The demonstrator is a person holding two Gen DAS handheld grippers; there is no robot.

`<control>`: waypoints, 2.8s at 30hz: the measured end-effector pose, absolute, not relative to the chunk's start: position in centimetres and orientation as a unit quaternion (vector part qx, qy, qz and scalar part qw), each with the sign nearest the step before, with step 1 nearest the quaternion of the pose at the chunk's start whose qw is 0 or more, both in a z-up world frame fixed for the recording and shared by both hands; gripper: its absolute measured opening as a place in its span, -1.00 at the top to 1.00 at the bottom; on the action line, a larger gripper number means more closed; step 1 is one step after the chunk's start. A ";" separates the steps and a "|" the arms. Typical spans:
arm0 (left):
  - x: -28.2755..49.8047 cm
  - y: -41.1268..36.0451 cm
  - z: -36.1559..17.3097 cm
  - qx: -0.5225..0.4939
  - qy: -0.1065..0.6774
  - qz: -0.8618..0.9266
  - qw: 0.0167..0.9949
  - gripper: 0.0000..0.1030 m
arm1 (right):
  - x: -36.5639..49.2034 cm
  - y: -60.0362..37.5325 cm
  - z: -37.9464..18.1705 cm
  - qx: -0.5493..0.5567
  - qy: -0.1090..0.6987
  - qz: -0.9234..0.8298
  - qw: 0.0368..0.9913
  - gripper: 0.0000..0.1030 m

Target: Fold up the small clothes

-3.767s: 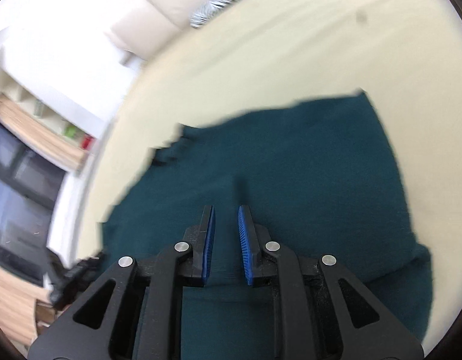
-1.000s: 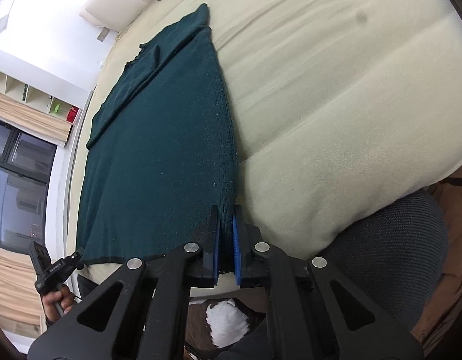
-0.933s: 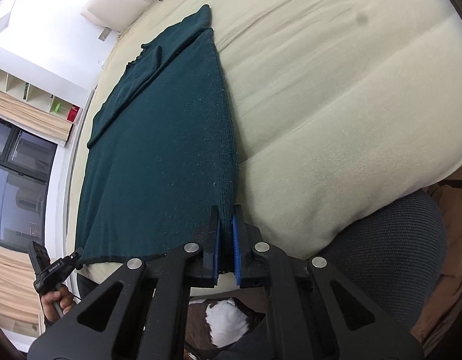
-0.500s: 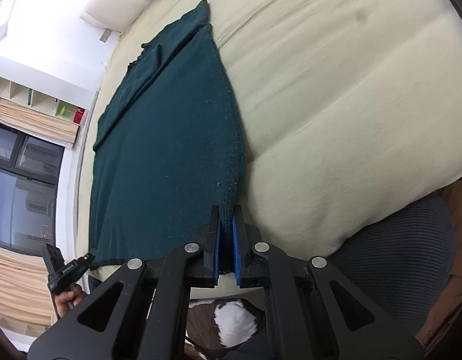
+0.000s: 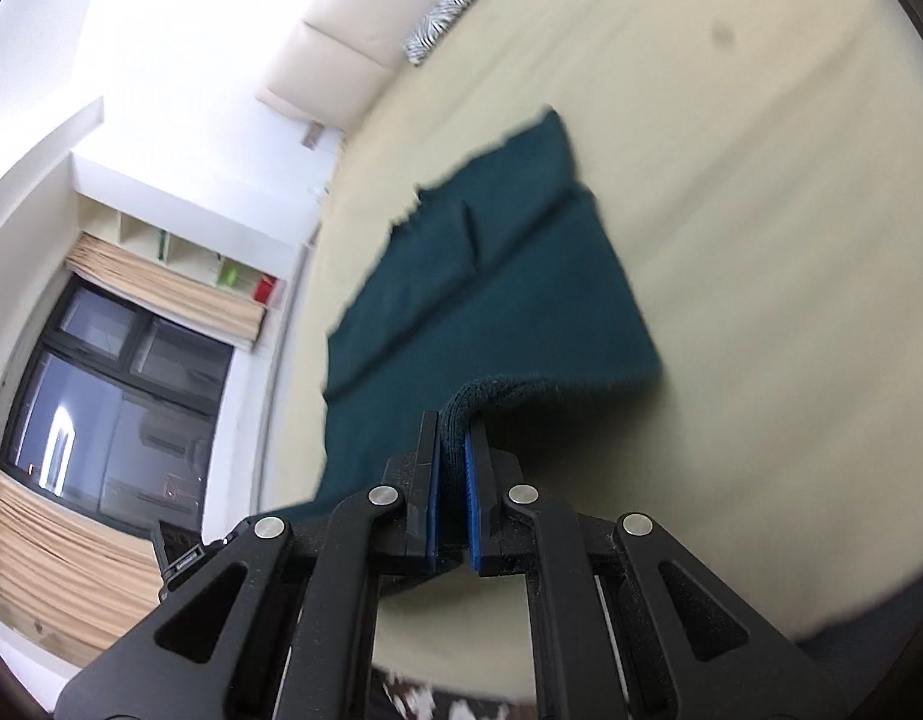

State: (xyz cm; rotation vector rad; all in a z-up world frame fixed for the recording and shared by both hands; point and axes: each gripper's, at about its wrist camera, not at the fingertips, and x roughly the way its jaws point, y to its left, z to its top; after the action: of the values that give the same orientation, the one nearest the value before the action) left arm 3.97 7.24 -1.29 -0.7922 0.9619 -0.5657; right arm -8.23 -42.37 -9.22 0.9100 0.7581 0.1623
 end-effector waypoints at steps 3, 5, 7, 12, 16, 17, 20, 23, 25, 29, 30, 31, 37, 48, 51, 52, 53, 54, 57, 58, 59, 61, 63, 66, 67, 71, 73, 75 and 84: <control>7.9 6.7 -0.4 -0.371 0.428 -0.255 0.783 0.89 | -4.1 -43.3 -8.0 0.425 0.342 0.074 0.835 0.88; 10.4 6.7 -0.3 -0.377 0.425 -0.253 0.783 0.89 | -1.3 -43.9 -7.6 0.432 0.331 0.072 0.836 0.88; 13.7 6.0 -0.8 -0.385 0.422 -0.251 0.782 0.89 | 2.0 -44.5 -7.5 0.439 0.325 0.065 0.835 0.88; 21.4 4.5 -2.8 -0.392 0.422 -0.230 0.784 0.89 | 9.9 -46.7 -8.1 0.458 0.316 0.040 0.830 0.88; 28.1 3.7 -5.7 -0.399 0.427 -0.204 0.785 0.89 | 16.2 -48.0 -9.3 0.444 0.322 0.005 0.836 0.88; 29.0 3.2 -6.5 -0.399 0.432 -0.198 0.784 0.89 | 17.4 -48.2 -9.8 0.440 0.326 -0.003 0.837 0.88; 32.4 2.3 -9.6 -0.389 0.447 -0.173 0.786 0.88 | 21.4 -49.3 -12.2 0.440 0.342 -0.029 0.830 0.88; 35.2 2.2 -13.0 -0.387 0.466 -0.149 0.782 0.87 | 24.1 -50.5 -14.8 0.439 0.354 -0.052 0.824 0.82; 36.4 2.1 -14.8 -0.393 0.484 -0.139 0.769 0.72 | 25.4 -51.2 -16.5 0.451 0.371 -0.062 0.809 0.82; 35.8 2.9 -14.9 -0.419 0.468 -0.152 0.763 0.10 | 25.9 -52.0 -17.9 0.465 0.368 -0.056 0.804 0.54; 35.2 2.9 -14.3 -0.410 0.461 -0.149 0.773 -0.08 | 25.6 -52.0 -17.7 0.459 0.360 -0.058 0.810 0.46; 34.5 2.8 -13.5 -0.395 0.454 -0.144 0.785 -0.19 | 25.1 -51.7 -17.2 0.445 0.355 -0.062 0.820 0.25; 29.2 0.8 -11.3 -0.296 0.431 -0.140 0.841 -0.21 | 22.6 -49.4 -13.7 0.359 0.359 -0.076 0.858 -0.19; 23.0 -3.4 -13.3 -0.100 0.409 -0.115 0.900 -0.21 | 15.2 -43.0 -16.0 0.229 0.428 -0.088 0.870 -0.15; 21.9 -3.4 -12.9 -0.083 0.399 -0.109 0.907 -0.21 | 14.1 -43.5 -15.8 0.239 0.422 -0.088 0.870 0.00; 21.7 -3.4 -12.8 -0.080 0.398 -0.109 0.907 -0.21 | 13.8 -43.6 -15.2 0.240 0.414 -0.095 0.873 0.01; 21.5 -3.6 -12.8 -0.076 0.398 -0.108 0.908 -0.21 | 13.4 -43.4 -14.7 0.238 0.402 -0.096 0.879 0.01; 21.1 -3.7 -12.8 -0.069 0.398 -0.104 0.909 -0.21 | 13.1 -43.0 -14.2 0.232 0.391 -0.090 0.886 0.01; 20.3 -3.7 -13.3 -0.061 0.404 -0.088 0.908 -0.21 | 12.8 -42.1 -15.2 0.202 0.415 -0.071 0.884 0.07; 20.0 -3.5 -13.5 -0.061 0.410 -0.079 0.907 -0.21 | 13.1 -41.9 -15.8 0.192 0.428 -0.072 0.880 0.24; 19.9 -3.1 -13.8 -0.070 0.415 -0.077 0.904 -0.21 | 13.2 -41.6 -16.2 0.179 0.430 -0.081 0.881 0.32; 19.2 -2.4 -13.9 -0.086 0.417 -0.081 0.901 -0.19 | 12.5 -41.6 -16.0 0.183 0.419 -0.085 0.885 0.40; 18.6 -2.0 -13.8 -0.088 0.413 -0.076 0.903 -0.19 | 12.0 -41.7 -15.5 0.190 0.410 -0.091 0.888 0.53; 17.7 -0.5 -12.8 -0.131 0.393 -0.085 0.906 -0.18 | 10.7 -42.6 -15.1 0.184 0.411 -0.087 0.889 0.59; 17.6 -0.2 -12.5 -0.133 0.387 -0.084 0.908 -0.18 | 10.6 -42.6 -15.0 0.186 0.411 -0.083 0.889 0.59; 18.0 0.1 -12.8 -0.117 0.389 -0.085 0.910 -0.18 | 10.9 -42.7 -15.3 0.217 0.410 -0.070 0.883 0.54; 18.6 0.6 -13.3 -0.120 0.399 -0.081 0.905 -0.18 | 10.9 -42.7 -15.1 0.222 0.407 -0.065 0.883 0.45; 18.9 1.3 -13.6 -0.137 0.400 -0.076 0.903 -0.13 | 11.2 -42.4 -15.2 0.216 0.412 -0.063 0.883 0.36; 19.3 0.3 -13.3 -0.106 0.412 -0.096 0.900 0.81 | 11.8 -41.4 -15.4 0.180 0.418 -0.063 0.888 0.48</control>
State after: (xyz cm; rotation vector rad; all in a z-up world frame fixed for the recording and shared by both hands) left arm 19.34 0.28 -13.30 -0.2186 0.8522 -0.1992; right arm 11.82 -41.39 -15.39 0.3741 0.8687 -0.1317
